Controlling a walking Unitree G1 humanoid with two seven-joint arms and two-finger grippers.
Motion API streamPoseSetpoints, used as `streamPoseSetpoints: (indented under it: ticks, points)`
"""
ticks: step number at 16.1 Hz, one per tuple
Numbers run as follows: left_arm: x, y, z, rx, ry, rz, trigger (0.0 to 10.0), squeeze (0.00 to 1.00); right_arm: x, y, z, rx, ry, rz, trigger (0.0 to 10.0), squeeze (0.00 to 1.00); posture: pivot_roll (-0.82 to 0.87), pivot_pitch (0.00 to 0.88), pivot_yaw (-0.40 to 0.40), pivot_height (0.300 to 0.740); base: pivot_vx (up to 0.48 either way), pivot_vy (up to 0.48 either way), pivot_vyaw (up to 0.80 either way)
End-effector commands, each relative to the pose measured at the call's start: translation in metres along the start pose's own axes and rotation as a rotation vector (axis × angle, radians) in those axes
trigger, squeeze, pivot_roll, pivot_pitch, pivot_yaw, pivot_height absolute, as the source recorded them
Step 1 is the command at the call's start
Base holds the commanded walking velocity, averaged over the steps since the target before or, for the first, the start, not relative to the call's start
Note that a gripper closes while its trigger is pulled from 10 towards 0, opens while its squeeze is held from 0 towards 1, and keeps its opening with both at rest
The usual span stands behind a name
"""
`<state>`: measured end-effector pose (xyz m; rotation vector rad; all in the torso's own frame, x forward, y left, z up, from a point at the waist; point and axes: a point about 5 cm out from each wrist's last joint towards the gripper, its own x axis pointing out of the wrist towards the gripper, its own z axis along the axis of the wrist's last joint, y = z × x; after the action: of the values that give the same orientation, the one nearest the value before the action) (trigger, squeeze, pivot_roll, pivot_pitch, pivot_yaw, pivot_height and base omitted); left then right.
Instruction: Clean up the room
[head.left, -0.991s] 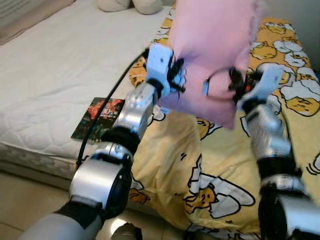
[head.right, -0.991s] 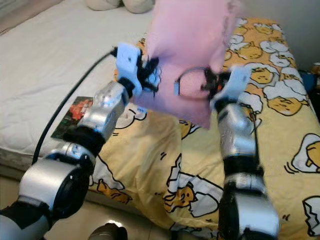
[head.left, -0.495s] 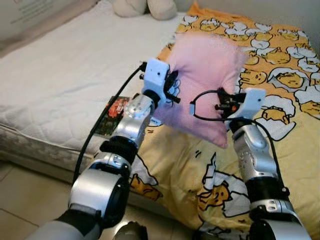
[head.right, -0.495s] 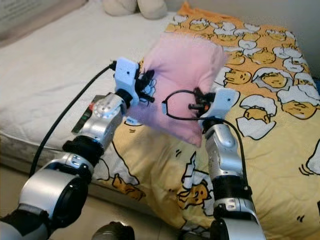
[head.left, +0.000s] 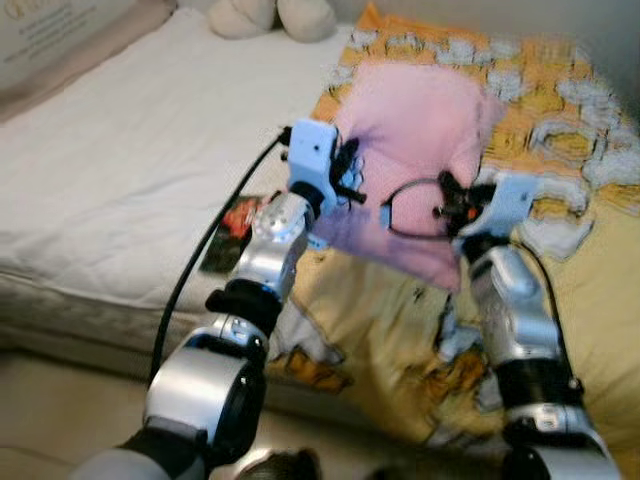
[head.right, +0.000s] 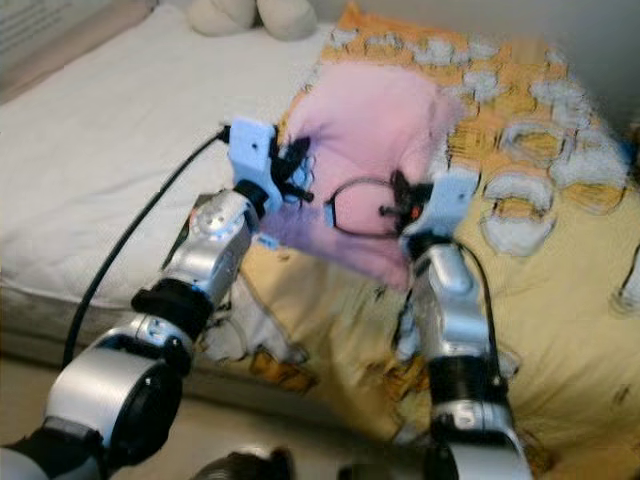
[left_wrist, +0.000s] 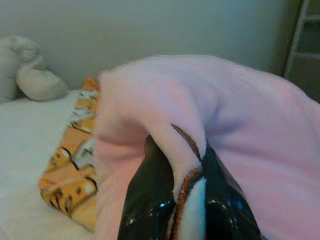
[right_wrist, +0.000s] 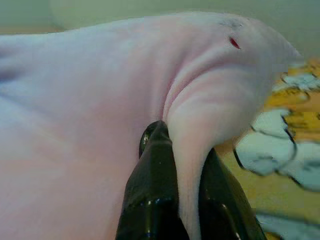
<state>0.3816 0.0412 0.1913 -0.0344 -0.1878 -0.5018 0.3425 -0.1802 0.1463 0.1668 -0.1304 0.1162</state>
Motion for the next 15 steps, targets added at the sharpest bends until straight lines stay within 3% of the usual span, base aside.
streamPoseSetpoints:
  ticks: [1,8,12,13,15]
  points:
    - [0.000,0.011,0.013,0.007,-0.063,0.036,10.0,0.00,0.000,-0.006,0.005,-0.010,-0.009,-0.026,10.0,0.00,-0.01,0.000,0.028,0.740,0.000,0.480,0.00]
    - [-0.002,0.010,0.018,-0.028,-0.110,0.068,10.0,0.00,0.003,0.001,0.011,-0.054,-0.020,0.021,10.0,0.00,-0.01,0.000,0.020,0.740,0.000,0.480,0.00]
    - [-0.004,0.011,0.007,-0.048,-0.053,0.095,10.0,0.00,0.005,0.005,0.010,-0.056,-0.008,0.040,10.0,0.00,0.00,0.000,0.014,0.740,0.000,0.480,0.00]
    - [-0.005,0.014,0.002,-0.089,-0.022,0.110,10.0,0.00,0.004,0.005,0.007,-0.053,0.001,0.043,10.0,0.00,0.00,0.000,0.012,0.740,0.000,0.480,0.00]
    - [-0.008,0.016,-0.004,-0.067,0.008,0.105,10.0,0.00,0.001,0.005,0.002,-0.051,0.020,0.050,10.0,0.00,0.00,0.000,0.011,0.740,0.000,0.480,0.00]
